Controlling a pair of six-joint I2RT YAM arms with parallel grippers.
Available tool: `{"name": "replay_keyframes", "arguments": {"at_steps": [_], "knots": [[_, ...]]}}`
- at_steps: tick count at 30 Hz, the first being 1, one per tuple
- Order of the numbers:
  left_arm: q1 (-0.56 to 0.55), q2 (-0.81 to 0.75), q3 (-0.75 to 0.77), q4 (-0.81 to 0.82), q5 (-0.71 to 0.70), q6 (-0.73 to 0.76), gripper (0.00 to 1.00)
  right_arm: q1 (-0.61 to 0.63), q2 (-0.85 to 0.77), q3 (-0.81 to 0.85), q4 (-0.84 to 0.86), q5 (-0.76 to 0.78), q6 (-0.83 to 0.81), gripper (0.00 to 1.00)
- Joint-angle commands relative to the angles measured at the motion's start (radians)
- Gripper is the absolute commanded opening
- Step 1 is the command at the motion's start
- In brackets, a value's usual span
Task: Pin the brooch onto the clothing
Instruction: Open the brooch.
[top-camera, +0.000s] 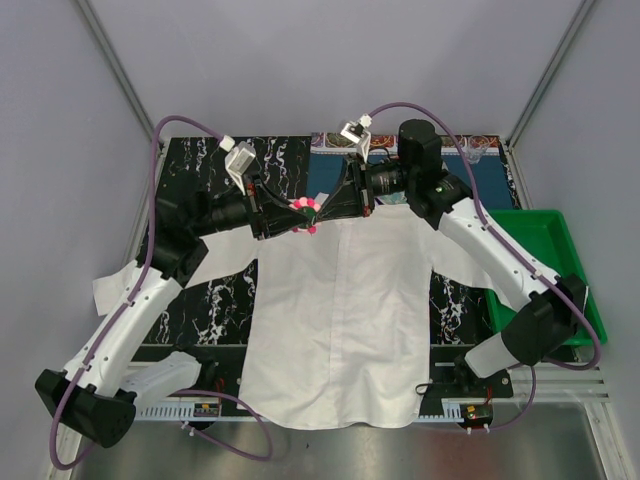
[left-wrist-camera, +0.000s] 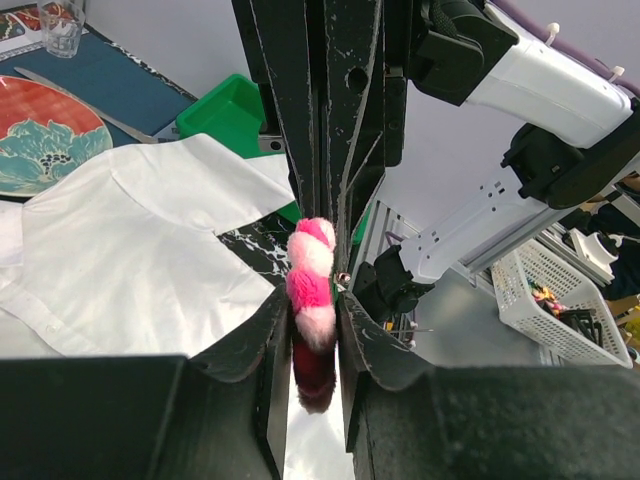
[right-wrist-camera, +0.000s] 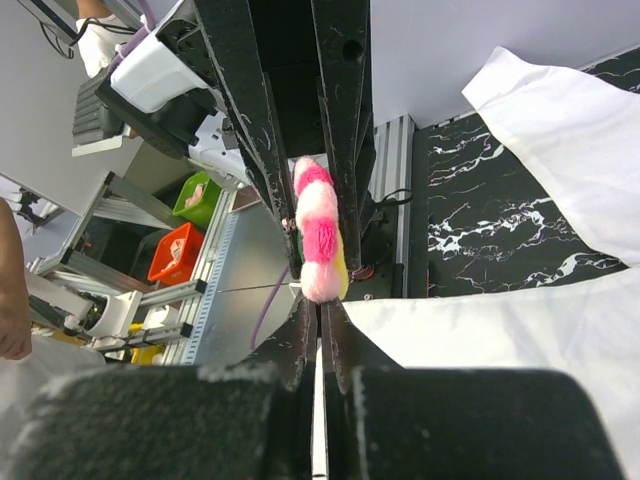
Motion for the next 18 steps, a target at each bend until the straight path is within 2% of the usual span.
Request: {"name": "replay_keyframes", "arguments": {"at_steps": [1, 3, 6, 7, 13, 15, 18], "knots": [[-0.007, 0.013, 0.003, 0.054, 0.002, -0.016, 0.22, 0.020, 0.017, 0.056, 0.033, -0.018, 0.008, 0.00], [-0.008, 0.019, -0.001, 0.054, -0.001, -0.021, 0.20, 0.020, 0.025, 0.060, 0.035, -0.010, 0.011, 0.00], [-0.011, 0.018, -0.015, 0.054, -0.001, -0.021, 0.22, 0.020, 0.026, 0.064, 0.038, 0.001, 0.019, 0.00], [-0.011, 0.018, -0.026, 0.054, -0.001, -0.020, 0.27, 0.020, 0.026, 0.065, 0.038, -0.001, 0.019, 0.00], [-0.011, 0.004, -0.052, 0.054, 0.016, -0.006, 0.34, 0.012, 0.034, 0.073, 0.039, 0.012, 0.027, 0.00], [-0.011, -0.007, -0.057, 0.051, 0.013, -0.003, 0.30, 0.012, 0.035, 0.076, 0.039, 0.013, 0.028, 0.00], [-0.010, -0.013, -0.066, 0.054, 0.001, -0.004, 0.13, 0.011, 0.037, 0.080, 0.039, 0.007, 0.027, 0.00]]}}
